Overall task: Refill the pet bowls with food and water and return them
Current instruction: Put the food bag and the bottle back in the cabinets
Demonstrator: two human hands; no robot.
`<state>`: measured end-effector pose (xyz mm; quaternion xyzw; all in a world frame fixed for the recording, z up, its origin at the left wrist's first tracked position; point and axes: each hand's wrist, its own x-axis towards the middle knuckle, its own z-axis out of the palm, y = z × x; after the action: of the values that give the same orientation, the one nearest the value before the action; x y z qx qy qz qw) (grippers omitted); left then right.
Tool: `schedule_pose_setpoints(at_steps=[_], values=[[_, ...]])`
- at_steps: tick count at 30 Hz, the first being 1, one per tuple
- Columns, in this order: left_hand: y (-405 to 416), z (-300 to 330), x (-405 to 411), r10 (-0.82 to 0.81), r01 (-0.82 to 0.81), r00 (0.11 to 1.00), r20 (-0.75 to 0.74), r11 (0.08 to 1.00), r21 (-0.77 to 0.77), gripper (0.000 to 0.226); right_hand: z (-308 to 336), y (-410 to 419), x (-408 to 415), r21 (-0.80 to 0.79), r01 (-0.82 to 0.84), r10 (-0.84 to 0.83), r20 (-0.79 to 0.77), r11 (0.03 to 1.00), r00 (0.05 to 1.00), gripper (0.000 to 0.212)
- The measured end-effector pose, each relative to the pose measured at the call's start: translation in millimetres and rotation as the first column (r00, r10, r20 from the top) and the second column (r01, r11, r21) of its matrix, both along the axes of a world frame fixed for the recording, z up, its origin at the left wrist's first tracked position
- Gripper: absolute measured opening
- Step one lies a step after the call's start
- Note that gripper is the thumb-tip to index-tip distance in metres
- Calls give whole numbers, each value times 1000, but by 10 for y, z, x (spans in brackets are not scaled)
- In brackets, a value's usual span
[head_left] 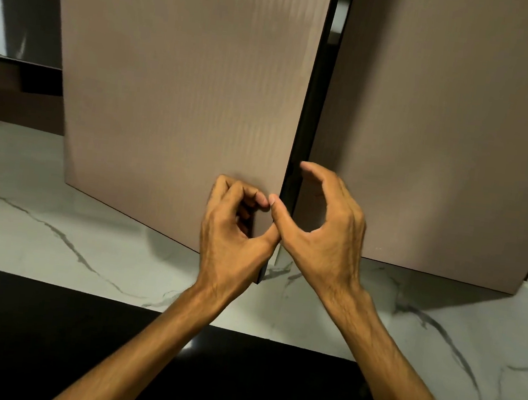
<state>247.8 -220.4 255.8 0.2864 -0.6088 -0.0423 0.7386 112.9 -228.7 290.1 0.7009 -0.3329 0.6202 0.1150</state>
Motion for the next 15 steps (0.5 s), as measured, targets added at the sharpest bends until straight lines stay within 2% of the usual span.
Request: schedule_pose_setpoints(at_steps=[6,15], values=[[-247,-25,-81,-30,29,999,27,999,36,20,-53,-286,-111,-47,107,-106,9,993,994,64],[-530,-88,-84,-70,61,993,98,994,90,17,-186,-594,-164,38,269,-270,18,962,963,77]])
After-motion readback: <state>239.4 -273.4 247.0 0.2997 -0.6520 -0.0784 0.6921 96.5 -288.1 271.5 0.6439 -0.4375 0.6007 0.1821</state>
